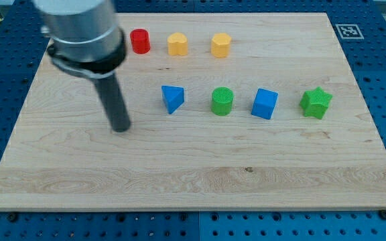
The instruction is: Slide the green circle closer to the yellow hexagon
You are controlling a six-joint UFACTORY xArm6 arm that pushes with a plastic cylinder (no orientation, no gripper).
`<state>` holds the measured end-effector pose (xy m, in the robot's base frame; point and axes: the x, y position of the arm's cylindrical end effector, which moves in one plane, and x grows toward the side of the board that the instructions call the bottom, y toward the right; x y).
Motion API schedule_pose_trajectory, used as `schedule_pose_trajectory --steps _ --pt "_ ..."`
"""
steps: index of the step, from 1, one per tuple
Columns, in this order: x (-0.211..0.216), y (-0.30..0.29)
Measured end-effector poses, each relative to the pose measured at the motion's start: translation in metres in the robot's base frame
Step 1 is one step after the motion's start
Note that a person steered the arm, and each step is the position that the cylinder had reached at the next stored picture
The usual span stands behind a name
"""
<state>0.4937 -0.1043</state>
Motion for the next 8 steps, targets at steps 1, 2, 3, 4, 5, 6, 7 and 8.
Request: schedule_pose_trajectory --steps 1,2,3,4,5,6,7,8 --pt "0.002 0.054" --pt "0.005 0.092" --pt "0.005 0.092" --pt "0.005 0.112" --pt "0.005 0.161" --pt "0.005 0.163" --pt "0.001 0.158" --pt "-0.008 0.150"
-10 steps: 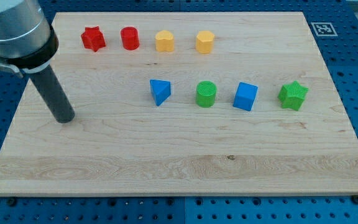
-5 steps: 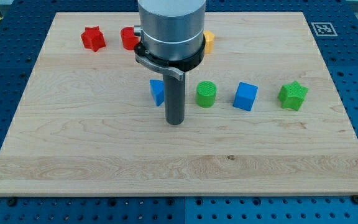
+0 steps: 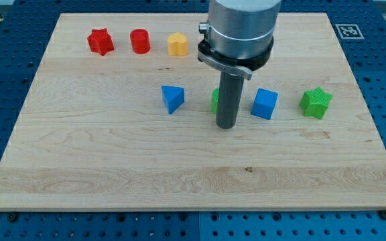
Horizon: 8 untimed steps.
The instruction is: Slide the green circle closer to the yellow hexagon
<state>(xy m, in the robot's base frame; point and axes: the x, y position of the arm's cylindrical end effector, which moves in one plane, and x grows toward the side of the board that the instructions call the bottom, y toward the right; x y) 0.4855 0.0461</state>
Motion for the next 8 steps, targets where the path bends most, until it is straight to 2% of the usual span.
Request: schedule_pose_trajectory --steps 4,8 --pt "-0.045 0.000" --pt "-0.137 0.005"
